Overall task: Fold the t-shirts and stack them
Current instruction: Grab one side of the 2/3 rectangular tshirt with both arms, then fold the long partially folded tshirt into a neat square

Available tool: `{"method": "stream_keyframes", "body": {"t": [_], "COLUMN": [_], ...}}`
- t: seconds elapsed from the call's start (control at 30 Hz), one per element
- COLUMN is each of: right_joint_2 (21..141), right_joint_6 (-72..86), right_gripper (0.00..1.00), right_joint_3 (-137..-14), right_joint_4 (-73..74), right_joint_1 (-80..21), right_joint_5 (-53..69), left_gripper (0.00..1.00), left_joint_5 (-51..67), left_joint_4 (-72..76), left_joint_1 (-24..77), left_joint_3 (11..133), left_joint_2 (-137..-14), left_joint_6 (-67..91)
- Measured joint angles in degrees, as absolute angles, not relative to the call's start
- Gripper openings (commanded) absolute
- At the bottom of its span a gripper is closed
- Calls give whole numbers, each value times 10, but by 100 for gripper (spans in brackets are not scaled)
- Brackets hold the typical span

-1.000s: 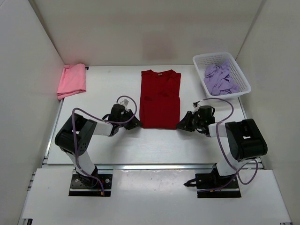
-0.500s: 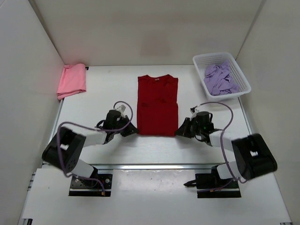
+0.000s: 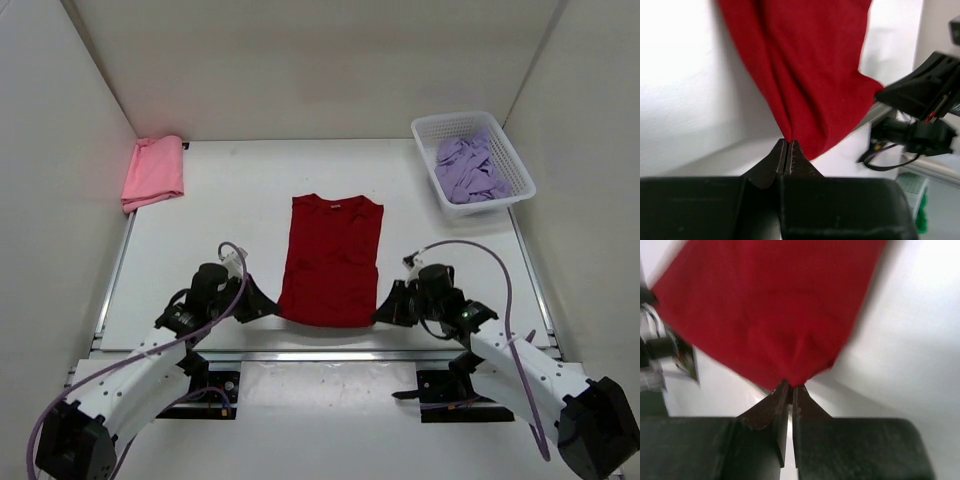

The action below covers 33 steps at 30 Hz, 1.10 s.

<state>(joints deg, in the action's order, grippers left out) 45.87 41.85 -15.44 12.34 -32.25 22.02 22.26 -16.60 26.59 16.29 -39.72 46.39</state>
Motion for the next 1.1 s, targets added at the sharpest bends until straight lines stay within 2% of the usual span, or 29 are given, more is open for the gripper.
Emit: {"method": "stream_keyframes", "body": {"t": [0.13, 0.3, 0.5, 0.57, 0.7, 0.77, 0.8, 0.83, 0.87, 0.93, 1.03, 1.1], "right_joint_2": [573, 763, 1004, 1074, 1199, 1240, 1255, 1266, 1274, 1279, 1273, 1256], "right_joint_6": [357, 295, 255, 248, 234, 231, 230, 229, 228, 225, 217, 214], "right_gripper": [0, 0, 0, 0, 0, 4, 9, 18, 22, 38, 40, 36], "right_joint_3": [-326, -558, -787, -851, -972, -1017, -1035, -1051, -1065, -1090, -1118, -1107], "right_joint_4": [153, 136, 146, 165, 212, 240, 251, 262, 272, 293, 298, 289], "right_joint_1": [-232, -146, -91, -83, -70, -69, -69, -69, -70, -70, -76, -79], "right_joint_5": [235, 251, 265, 265, 265, 262, 261, 259, 255, 245, 231, 222], "left_gripper": [0, 0, 0, 0, 8, 23, 26, 34, 37, 38, 37, 38], "left_joint_5": [228, 206, 168, 163, 163, 163, 163, 164, 164, 166, 165, 157], "left_joint_4": [-172, -146, -142, -146, -159, -171, -172, -173, -173, -170, -137, -110], "left_joint_1": [241, 195, 178, 174, 161, 155, 152, 150, 147, 142, 139, 140], "left_joint_3": [301, 540, 825, 881, 945, 974, 986, 998, 1006, 1013, 988, 939], "left_joint_2": [-530, -739, -1010, -1087, -1211, -1259, -1275, -1289, -1297, -1297, -1270, -1230], "left_joint_6": [448, 417, 383, 380, 387, 392, 394, 400, 404, 411, 414, 414]}}
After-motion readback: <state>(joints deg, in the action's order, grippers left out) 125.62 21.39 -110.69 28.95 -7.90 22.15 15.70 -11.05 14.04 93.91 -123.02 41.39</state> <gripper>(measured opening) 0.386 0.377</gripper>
